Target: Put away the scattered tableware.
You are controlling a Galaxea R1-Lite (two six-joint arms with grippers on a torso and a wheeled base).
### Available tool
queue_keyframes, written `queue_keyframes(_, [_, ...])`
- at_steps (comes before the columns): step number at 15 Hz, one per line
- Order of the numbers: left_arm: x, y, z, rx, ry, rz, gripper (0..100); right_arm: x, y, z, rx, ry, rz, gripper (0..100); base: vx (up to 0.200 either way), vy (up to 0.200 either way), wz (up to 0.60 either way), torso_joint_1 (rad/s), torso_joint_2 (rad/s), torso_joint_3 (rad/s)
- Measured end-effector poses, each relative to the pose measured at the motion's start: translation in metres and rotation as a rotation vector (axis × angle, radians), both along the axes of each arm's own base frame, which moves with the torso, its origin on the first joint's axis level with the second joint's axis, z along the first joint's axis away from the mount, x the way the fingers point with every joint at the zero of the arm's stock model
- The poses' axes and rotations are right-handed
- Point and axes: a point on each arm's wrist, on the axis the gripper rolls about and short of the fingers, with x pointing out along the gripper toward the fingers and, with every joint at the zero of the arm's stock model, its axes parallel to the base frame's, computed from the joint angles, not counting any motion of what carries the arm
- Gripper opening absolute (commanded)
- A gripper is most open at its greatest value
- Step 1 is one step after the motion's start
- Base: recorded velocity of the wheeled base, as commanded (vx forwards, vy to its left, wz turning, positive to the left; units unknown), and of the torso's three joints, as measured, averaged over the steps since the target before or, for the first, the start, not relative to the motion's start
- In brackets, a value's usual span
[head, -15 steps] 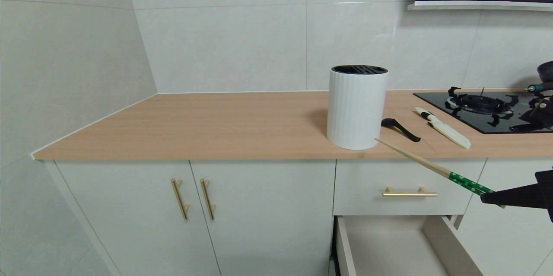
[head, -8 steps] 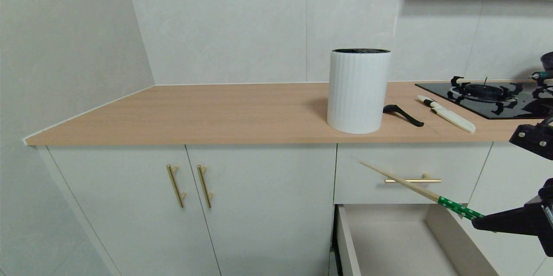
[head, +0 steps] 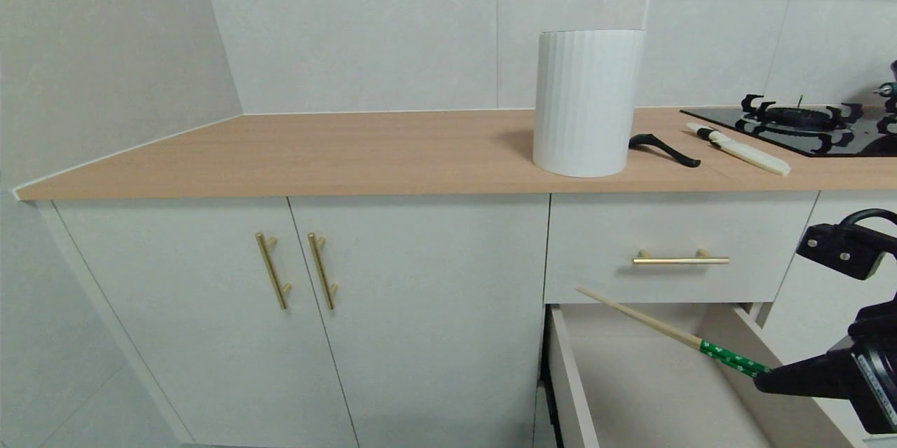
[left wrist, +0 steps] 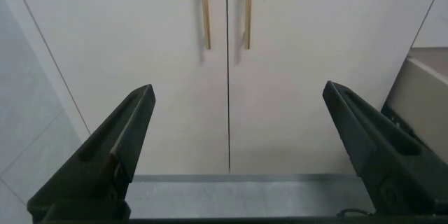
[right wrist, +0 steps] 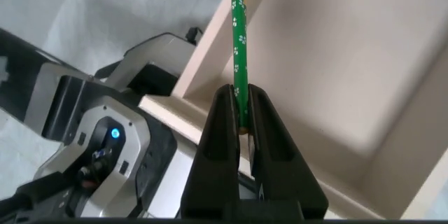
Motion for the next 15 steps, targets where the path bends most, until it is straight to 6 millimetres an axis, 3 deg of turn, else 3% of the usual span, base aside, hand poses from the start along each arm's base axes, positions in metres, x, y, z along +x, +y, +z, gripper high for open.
queue_keyframes(7, [0.0, 0.0, 0.0, 0.0, 0.0, 0.0, 100, 0.023, 0.007, -0.021, -0.058, 0.104, -0.014, 0, 0.0, 0.0, 0.0, -0.036, 0.06, 0.041])
queue_keyframes(15, [0.0, 0.0, 0.0, 0.0, 0.0, 0.0, 100, 0.106, 0.023, -0.087, -0.187, 0.331, -0.207, 0, 0.0, 0.0, 0.0, 0.0, 0.0, 0.0])
